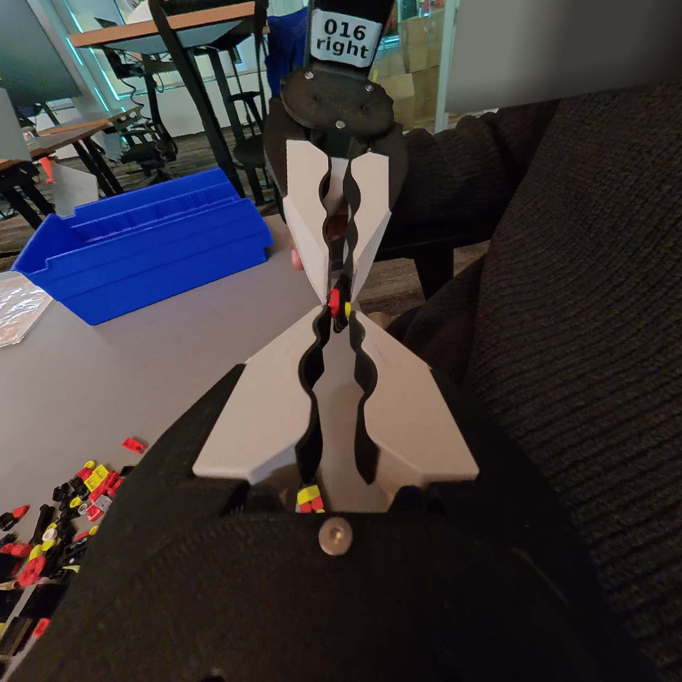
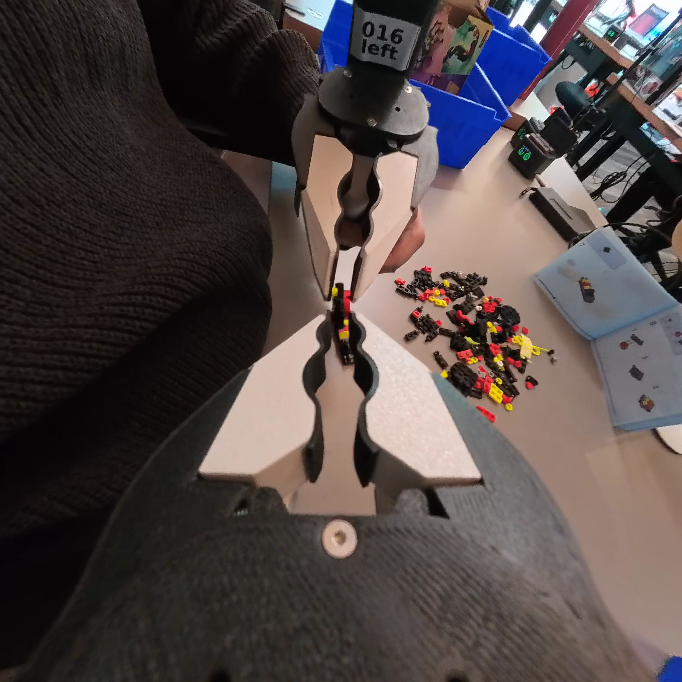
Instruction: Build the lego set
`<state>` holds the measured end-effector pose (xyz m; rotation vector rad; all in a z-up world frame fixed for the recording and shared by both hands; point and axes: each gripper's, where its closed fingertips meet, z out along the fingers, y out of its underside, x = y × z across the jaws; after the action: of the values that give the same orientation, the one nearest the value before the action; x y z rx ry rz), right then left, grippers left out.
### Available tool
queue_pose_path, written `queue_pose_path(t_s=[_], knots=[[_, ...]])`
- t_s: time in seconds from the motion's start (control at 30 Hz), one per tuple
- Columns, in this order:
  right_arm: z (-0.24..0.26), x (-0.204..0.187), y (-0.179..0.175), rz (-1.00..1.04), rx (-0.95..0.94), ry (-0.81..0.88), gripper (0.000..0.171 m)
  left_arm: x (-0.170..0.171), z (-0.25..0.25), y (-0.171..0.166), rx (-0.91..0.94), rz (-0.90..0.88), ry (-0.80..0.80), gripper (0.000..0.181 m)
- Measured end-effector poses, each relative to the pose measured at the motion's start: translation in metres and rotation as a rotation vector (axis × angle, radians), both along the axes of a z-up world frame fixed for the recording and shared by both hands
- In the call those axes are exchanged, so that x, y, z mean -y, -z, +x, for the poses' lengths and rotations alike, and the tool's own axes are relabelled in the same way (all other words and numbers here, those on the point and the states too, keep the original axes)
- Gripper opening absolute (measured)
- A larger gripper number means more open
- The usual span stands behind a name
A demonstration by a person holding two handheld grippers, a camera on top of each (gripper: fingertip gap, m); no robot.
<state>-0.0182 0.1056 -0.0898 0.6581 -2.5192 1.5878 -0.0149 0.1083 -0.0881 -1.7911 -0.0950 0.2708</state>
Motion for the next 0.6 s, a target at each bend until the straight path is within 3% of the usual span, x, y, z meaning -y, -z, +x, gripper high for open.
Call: queue_pose_path(t_s=[0.4,0.6], knots=[[-0.024,-0.001,-0.003,-0.099,0.021,0.053,0.021,0.013,-0.02,0.0,0.121,0.09,-0.029,0.008],[-0.032,0.002,-0.016,-0.217,0.176,0.077,0.02,0.017,-0.03,-0.01,0.456,0.316,0.015,0.009]])
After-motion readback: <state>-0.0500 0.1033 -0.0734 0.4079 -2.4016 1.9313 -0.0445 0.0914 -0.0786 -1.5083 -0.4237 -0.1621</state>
